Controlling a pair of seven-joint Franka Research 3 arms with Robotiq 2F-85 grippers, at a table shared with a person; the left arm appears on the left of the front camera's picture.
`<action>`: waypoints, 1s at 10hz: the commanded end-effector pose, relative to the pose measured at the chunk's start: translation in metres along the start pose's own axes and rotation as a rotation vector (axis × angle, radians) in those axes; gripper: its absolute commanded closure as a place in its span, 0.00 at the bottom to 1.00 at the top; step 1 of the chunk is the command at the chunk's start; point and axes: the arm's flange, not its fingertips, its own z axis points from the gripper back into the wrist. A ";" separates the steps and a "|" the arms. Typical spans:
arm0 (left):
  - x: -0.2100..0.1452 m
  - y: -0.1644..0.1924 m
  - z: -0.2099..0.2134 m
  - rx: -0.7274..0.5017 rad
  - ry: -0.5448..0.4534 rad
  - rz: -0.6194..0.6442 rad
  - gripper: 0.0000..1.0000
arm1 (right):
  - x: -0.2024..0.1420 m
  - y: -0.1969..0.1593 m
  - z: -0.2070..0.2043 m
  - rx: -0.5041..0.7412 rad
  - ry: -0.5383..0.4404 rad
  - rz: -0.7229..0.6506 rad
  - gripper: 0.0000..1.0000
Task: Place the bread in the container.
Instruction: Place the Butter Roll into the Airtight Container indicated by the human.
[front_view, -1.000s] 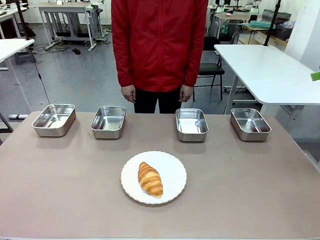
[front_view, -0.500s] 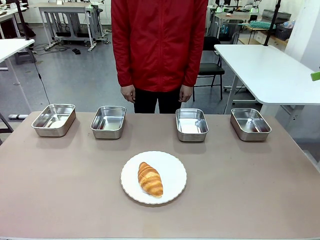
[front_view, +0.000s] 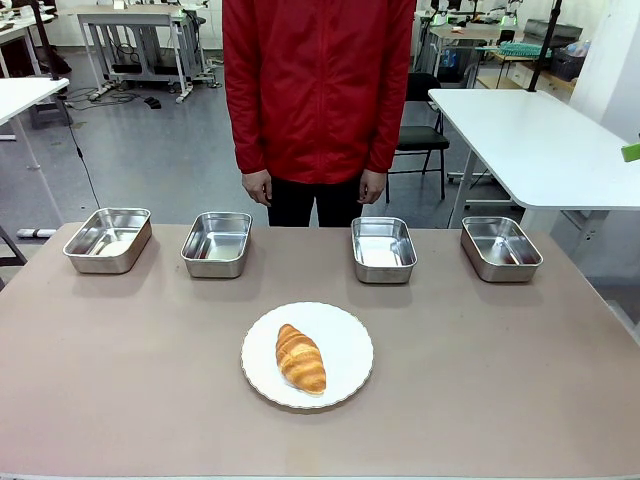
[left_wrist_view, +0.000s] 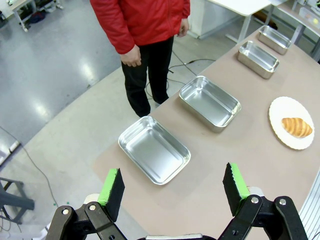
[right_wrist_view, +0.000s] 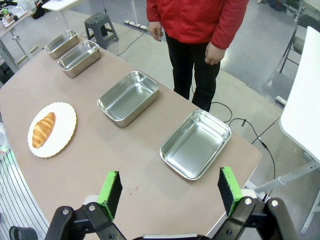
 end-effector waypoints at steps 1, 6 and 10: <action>0.000 -0.001 0.000 -0.008 -0.002 -0.017 0.00 | 0.001 0.001 0.001 0.004 -0.015 0.008 0.00; 0.000 -0.001 0.000 -0.008 -0.002 -0.017 0.00 | 0.001 0.001 0.001 0.004 -0.015 0.008 0.00; 0.000 -0.001 0.000 -0.008 -0.002 -0.017 0.00 | 0.001 0.001 0.001 0.004 -0.015 0.008 0.00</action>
